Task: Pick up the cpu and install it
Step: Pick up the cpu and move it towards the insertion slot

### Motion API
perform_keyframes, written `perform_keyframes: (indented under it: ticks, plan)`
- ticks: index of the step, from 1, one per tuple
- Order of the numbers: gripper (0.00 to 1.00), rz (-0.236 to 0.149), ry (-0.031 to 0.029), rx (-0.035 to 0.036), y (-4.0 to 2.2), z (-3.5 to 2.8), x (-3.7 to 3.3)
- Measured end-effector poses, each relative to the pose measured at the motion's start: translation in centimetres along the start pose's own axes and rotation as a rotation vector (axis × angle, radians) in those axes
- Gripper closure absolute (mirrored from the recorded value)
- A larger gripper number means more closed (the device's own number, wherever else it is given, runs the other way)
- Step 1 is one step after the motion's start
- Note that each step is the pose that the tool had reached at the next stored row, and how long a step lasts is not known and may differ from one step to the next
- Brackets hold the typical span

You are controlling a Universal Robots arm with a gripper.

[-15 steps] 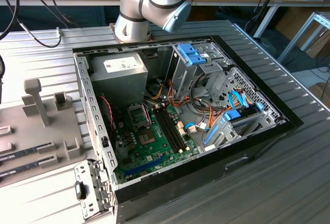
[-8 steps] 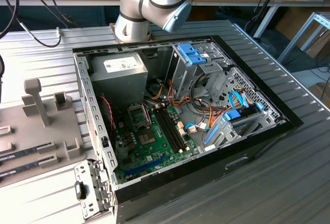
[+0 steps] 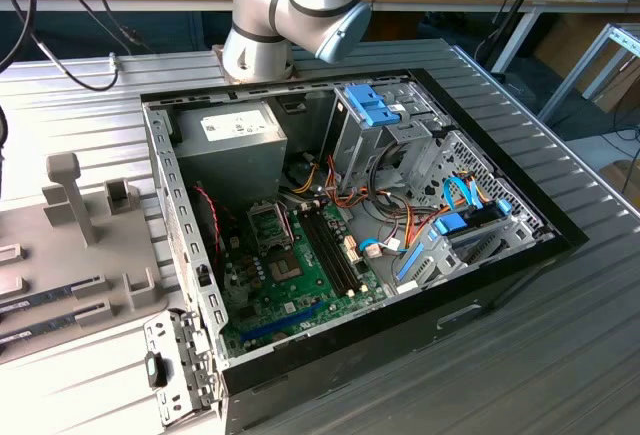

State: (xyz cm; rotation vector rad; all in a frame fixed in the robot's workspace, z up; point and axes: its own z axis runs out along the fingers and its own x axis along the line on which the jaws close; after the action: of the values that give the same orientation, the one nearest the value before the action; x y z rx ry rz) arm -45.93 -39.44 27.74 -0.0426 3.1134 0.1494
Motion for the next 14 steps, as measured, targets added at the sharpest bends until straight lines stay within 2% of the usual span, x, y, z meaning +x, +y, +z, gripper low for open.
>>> perform_keyframes:
  ticks: [14]
  plan:
    - [0.53, 0.000, -0.0001, -0.0006, 0.03, -0.37, -0.01]
